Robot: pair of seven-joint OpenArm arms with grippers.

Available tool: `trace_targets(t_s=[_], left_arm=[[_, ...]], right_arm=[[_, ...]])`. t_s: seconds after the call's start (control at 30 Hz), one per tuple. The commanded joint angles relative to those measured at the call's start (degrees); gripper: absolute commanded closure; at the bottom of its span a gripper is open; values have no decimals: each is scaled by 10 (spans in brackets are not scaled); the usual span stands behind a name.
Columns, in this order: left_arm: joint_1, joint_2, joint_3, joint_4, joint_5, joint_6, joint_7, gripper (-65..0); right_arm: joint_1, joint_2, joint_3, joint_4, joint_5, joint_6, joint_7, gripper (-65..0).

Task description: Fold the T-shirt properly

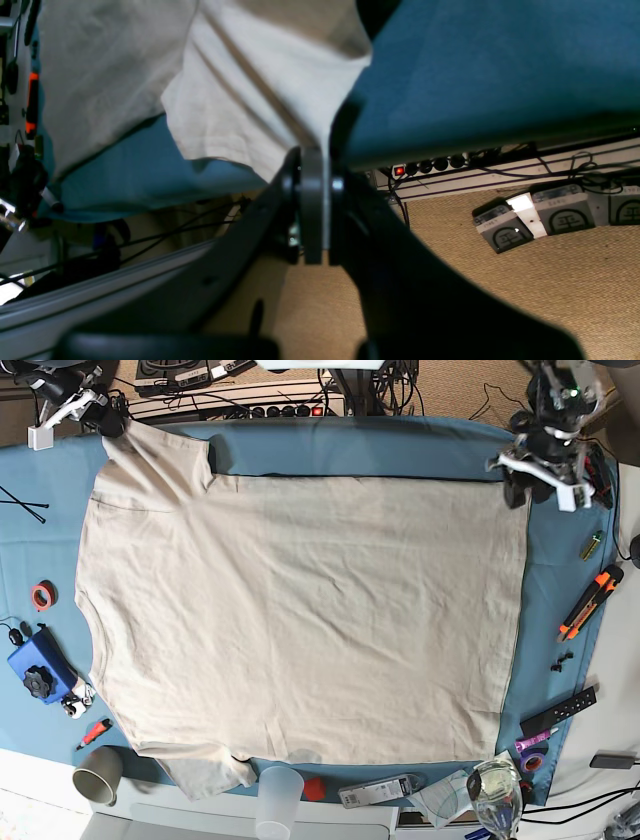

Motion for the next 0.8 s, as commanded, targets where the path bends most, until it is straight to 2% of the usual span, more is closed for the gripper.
trace_targets(t_s=[0.0,0.13,0.23,0.3,0.53,0.6,0.67,0.77], left_arm=[[-1,-1,-2,5,-4,-1,-10,-292],[-11,5,-2,-15,9,-1,-11,-292],[-18,4,-3,-37,46,34,-11,-292],[-18,4,-3,-38,55,42,-11,-292],[-20,4,-3,-21,66,42,-12,-292],[-20,4,-3,-9,93,42,-12,-292],[-20,1,-3,-2,127,56,-13,-292],[-19,-9,-3,-3,125,73,-11,-292]], right_arm=[[-6,10,6,8,8,3,1,0],[-6,10,6,8,8,3,-2,0],[-6,12,6,8,8,3,-2,0],[-6,13,6,8,8,3,-4,0],[-6,13,6,8,8,3,-4,0],[-6,12,6,8,8,3,-4,0],[-6,12,6,8,8,3,-4,0],[-6,13,6,8,8,3,-4,0]])
